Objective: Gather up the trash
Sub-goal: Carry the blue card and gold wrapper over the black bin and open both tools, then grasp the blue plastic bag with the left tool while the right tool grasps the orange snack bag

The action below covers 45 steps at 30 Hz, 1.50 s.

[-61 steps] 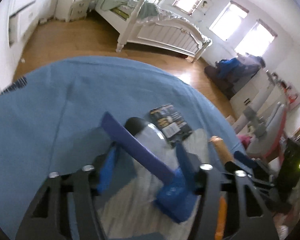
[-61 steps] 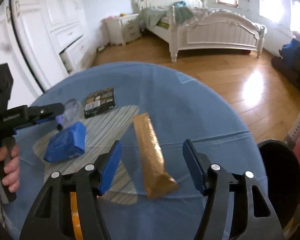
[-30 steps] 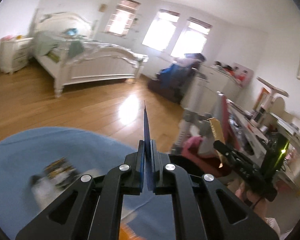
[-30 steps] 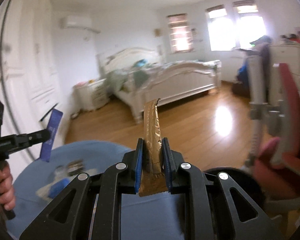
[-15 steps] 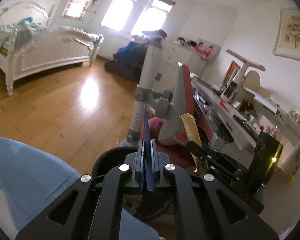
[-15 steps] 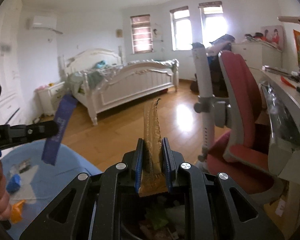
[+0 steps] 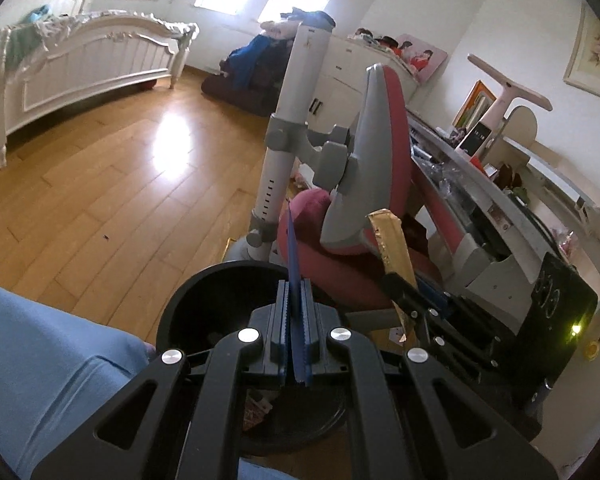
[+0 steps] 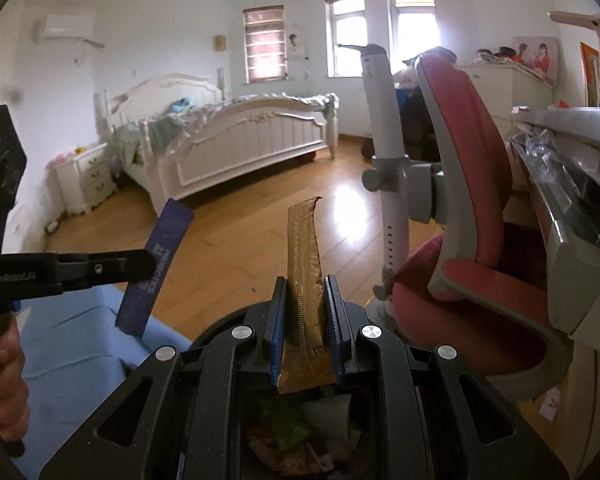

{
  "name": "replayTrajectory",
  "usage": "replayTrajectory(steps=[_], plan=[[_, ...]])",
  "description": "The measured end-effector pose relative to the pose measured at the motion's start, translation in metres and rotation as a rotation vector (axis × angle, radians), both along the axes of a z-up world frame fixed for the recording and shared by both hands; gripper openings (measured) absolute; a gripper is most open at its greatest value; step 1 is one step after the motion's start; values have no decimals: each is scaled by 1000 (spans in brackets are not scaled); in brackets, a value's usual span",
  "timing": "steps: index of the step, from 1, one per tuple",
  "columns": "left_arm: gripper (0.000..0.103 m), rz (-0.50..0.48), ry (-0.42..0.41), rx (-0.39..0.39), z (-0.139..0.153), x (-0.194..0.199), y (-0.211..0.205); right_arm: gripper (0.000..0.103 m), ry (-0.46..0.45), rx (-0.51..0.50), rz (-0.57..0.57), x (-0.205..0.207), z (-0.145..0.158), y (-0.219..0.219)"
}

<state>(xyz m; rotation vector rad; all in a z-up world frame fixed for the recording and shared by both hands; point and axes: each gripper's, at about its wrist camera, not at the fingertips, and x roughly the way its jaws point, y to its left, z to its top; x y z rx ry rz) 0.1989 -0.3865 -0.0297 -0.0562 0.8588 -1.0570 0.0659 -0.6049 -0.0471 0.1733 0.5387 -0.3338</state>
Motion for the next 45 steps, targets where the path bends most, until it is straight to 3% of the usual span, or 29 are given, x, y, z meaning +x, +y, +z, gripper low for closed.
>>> replayTrajectory(steps=[3, 5, 6, 7, 8, 10, 16, 21, 27, 32, 38, 39, 41, 45], plan=[[7, -5, 9, 13, -3, 5, -7, 23, 16, -6, -12, 7, -5, -5], [12, 6, 17, 35, -4, 10, -14, 43, 23, -22, -23, 11, -6, -5], [17, 18, 28, 52, -5, 14, -17, 66, 22, -32, -30, 12, -7, -6], [40, 31, 37, 58, -6, 16, -18, 78, 12, -43, -42, 12, -7, -7], [68, 46, 43, 53, -6, 18, -16, 79, 3, -50, -48, 11, -8, -7], [79, 77, 21, 11, -1, 17, -7, 79, 16, -62, -51, 13, -9, -8], [79, 103, 20, -1, 20, 7, 24, 82, 10, -23, -46, 2, -3, 2], [91, 170, -22, 10, 42, -11, 72, 85, -14, 53, 31, -9, 9, 31], [91, 335, -53, 85, 47, -18, 163, 86, -9, 168, 215, -4, 28, 88], [91, 469, -54, 169, 33, -21, 250, 87, 41, 222, 393, 4, 40, 151], [89, 384, -117, 312, 1, -41, 287, 87, 165, 267, 645, 5, 36, 242], [87, 355, -132, 333, -6, -43, 287, 87, 187, 259, 676, 3, 33, 256], [71, 322, -126, 355, -17, -41, 289, 87, 237, 226, 732, -1, 27, 287], [62, 308, -106, 380, -34, -31, 289, 87, 320, 175, 780, -4, 13, 331]])
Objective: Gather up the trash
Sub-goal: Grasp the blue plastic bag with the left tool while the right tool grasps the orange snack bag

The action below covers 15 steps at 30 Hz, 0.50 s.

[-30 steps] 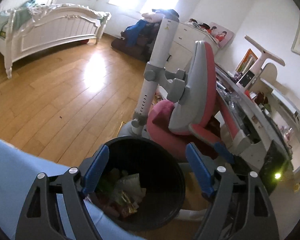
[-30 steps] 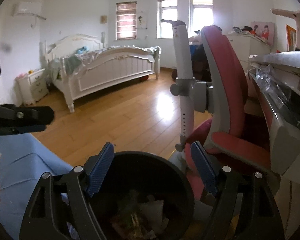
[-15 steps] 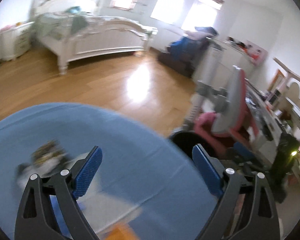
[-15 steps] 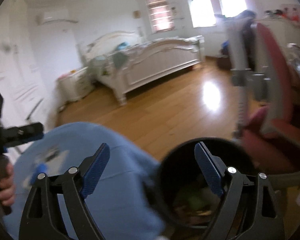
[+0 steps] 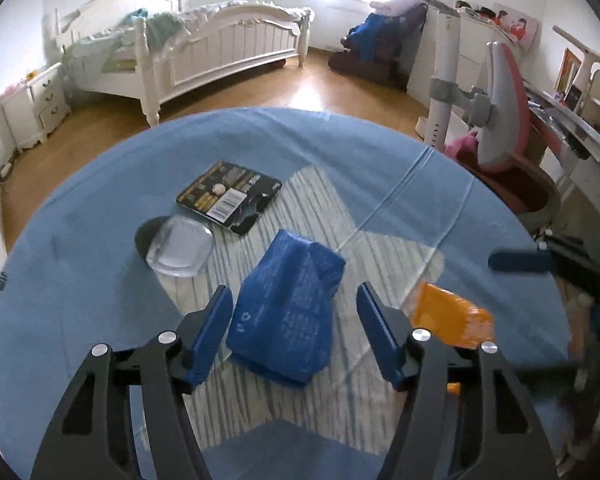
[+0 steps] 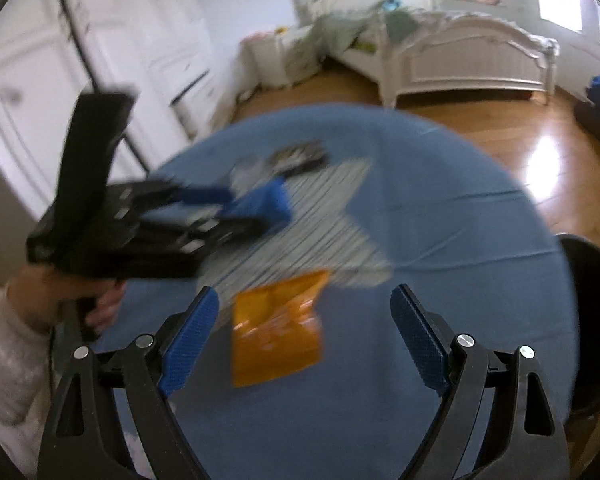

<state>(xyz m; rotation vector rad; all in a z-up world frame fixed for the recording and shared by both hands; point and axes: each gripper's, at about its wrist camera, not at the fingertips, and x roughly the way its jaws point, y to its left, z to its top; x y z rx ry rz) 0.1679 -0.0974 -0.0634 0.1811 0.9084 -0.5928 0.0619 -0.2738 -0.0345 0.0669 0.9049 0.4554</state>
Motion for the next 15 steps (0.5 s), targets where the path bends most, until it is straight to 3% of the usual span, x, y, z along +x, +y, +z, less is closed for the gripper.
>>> replayTrajectory(steps=[2, 4, 7, 12, 15], plan=[[49, -11, -15, -5, -2, 2, -1, 82, 5, -50, -2, 2, -6, 10], [43, -6, -10, -17, -1, 5, 1, 49, 29, -86, 3, 5, -13, 12], [40, 16, -12, -48, 0, 5, 7, 36, 20, -94, 7, 4, -13, 11], [40, 34, -51, -89, 14, -6, 10, 34, -54, -63, -38, -3, 2, -11], [40, 32, -75, -137, 32, -13, 4, 34, -142, -24, -116, -8, 23, -40]])
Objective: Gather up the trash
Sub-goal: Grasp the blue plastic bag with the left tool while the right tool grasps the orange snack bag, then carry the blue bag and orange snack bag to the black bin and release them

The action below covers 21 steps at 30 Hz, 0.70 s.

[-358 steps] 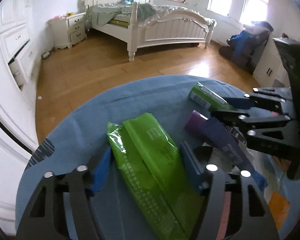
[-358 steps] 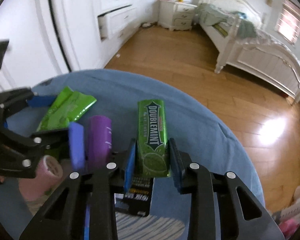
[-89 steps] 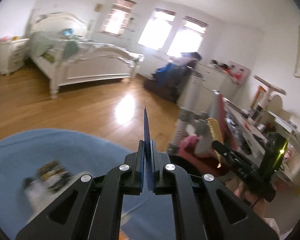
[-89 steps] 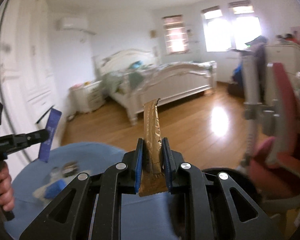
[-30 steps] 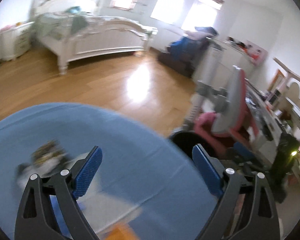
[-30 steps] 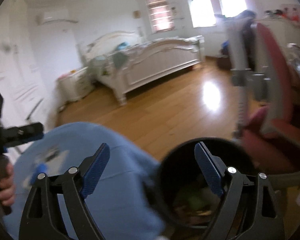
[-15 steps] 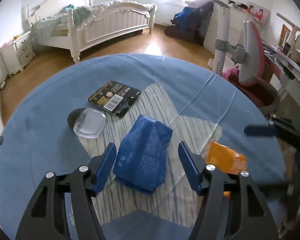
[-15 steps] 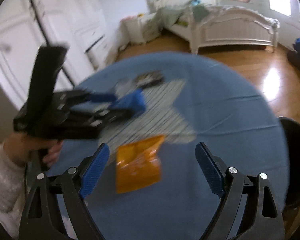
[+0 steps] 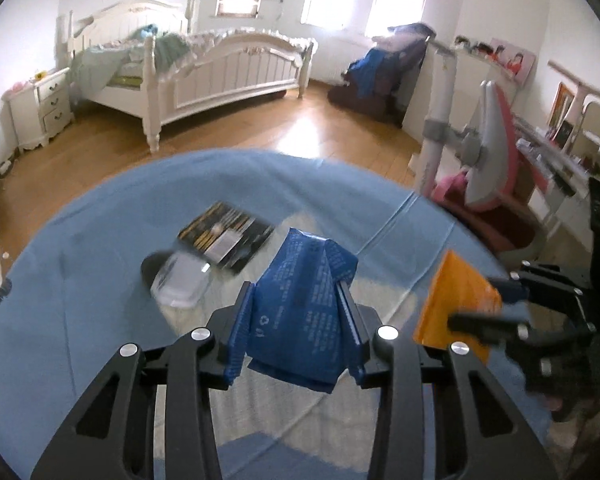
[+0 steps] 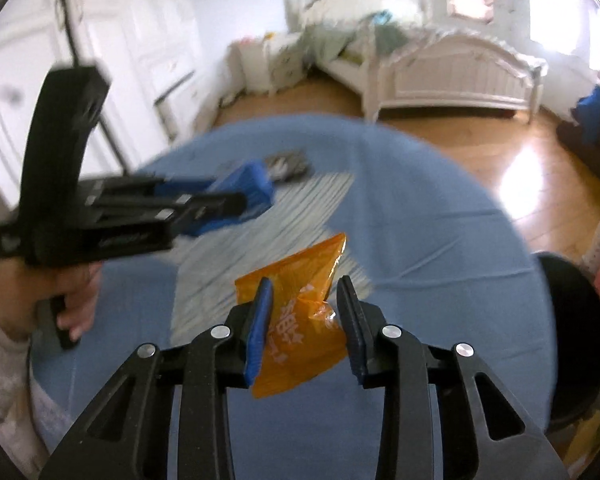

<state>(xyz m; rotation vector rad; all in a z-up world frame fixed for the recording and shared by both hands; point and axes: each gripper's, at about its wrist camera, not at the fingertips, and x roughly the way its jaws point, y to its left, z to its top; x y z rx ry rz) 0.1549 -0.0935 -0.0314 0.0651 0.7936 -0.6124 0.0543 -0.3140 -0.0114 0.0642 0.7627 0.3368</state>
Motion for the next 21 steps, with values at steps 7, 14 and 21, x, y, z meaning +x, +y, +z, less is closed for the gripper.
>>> replayTrajectory(steps=[7, 14, 21], plan=[[40, -74, -79, -104, 46, -12, -49, 34, -247, 51, -301, -19, 49, -99], [40, -194, -80, -191, 60, -2, -134, 34, -337, 6, -511, -29, 58, -183], [40, -283, -10, -249, 52, 15, -207, 34, -332, -60, -610, -17, 39, -234]])
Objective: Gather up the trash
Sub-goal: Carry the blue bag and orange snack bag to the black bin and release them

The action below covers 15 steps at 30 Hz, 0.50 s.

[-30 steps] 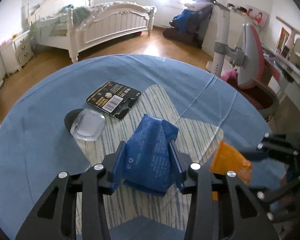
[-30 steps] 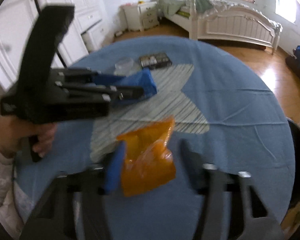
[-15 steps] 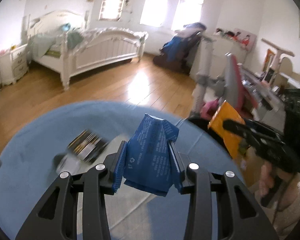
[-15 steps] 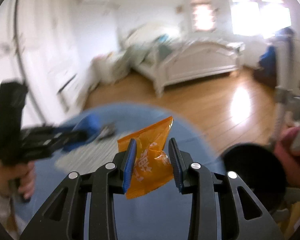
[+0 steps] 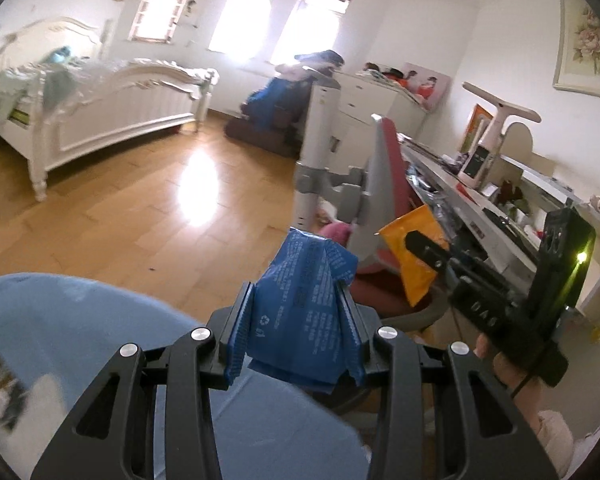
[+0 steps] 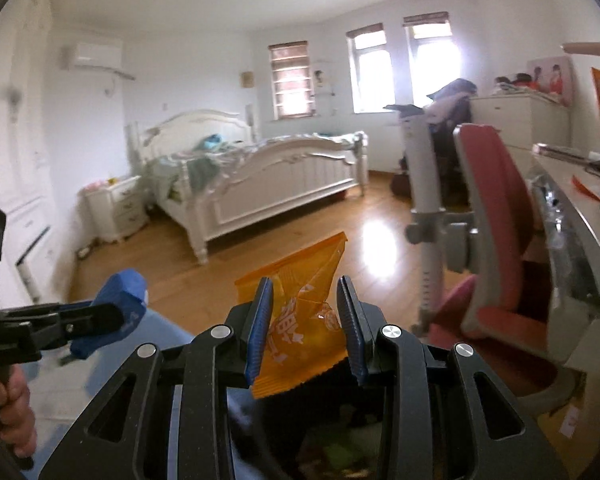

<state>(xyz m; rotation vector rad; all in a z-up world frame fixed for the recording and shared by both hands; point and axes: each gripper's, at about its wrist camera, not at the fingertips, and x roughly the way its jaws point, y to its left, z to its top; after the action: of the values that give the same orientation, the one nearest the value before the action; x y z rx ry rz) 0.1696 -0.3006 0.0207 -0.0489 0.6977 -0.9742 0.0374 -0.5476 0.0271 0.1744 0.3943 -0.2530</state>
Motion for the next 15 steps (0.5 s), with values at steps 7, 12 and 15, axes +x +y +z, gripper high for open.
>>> replayTrajectory(steps=[7, 12, 15], plan=[[40, -62, 41, 31, -18, 12, -52, 34, 24, -10, -52, 10, -22, -35], [40, -82, 64, 66, -32, 19, -72, 34, 34, -3, -73, 18, -34, -54], [40, -92, 86, 80, -40, 24, -83, 34, 43, -3, -85, 22, -39, -63]])
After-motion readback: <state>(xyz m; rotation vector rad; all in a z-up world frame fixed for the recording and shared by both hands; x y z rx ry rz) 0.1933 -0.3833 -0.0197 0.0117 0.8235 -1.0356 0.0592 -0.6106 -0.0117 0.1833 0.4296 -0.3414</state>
